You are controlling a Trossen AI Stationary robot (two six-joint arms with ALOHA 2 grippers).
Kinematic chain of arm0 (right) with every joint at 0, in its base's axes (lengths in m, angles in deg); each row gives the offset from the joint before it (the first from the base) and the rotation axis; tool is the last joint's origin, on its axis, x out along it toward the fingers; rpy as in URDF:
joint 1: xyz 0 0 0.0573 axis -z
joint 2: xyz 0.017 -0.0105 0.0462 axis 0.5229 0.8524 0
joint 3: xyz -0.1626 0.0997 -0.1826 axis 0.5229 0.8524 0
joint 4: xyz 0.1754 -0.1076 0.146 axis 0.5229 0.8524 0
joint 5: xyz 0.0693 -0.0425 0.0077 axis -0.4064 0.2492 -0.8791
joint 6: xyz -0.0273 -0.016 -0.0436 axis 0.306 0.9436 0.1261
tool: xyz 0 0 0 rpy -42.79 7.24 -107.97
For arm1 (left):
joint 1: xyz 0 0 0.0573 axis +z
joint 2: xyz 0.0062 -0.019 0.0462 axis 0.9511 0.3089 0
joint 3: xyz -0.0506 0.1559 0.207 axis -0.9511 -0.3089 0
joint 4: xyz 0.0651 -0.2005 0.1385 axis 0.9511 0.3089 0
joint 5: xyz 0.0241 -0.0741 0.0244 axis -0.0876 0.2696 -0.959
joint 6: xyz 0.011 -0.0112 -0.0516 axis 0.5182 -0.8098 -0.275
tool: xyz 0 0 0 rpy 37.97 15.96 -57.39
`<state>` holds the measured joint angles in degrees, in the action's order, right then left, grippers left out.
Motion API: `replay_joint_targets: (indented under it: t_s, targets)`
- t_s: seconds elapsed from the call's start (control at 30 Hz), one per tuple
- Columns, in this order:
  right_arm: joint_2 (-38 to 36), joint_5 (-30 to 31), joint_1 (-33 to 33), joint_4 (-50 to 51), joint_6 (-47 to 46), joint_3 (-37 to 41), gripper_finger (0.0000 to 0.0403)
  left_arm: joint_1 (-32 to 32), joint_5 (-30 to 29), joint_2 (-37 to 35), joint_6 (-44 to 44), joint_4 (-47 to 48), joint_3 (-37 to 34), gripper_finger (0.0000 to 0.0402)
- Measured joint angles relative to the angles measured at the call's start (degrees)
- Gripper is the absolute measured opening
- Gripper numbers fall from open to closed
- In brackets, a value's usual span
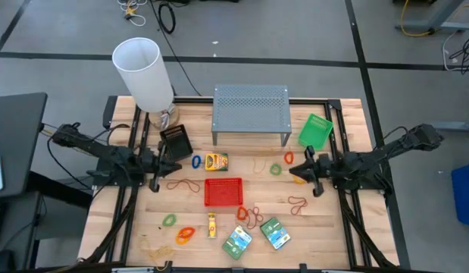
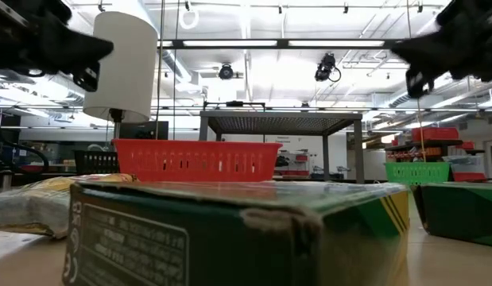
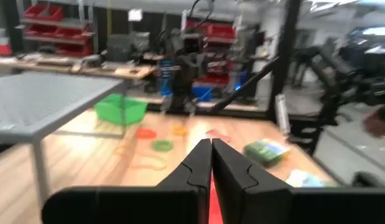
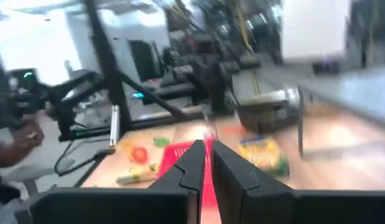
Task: Pick & Place Office Desk Supplies
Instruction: Put the yellow spring keychain into the green bin
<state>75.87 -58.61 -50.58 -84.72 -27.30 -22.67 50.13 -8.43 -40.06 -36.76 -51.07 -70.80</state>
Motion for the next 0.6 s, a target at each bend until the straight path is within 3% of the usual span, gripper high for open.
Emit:
replay_joint_targets:
  t_s: [0.3,0.6]
  targets:
    - [2.8,-0.2,0.9,-3.3,-15.0,0.0,0.0036,2.4,0.0,1.5,-4.5,-0.1,0.0,0.0019]
    - [2.8,-0.6,0.9,-3.1,-10.5,0.0,0.0036,2.4,-1.3,1.4,-11.2,-0.2,0.0,0.0019]
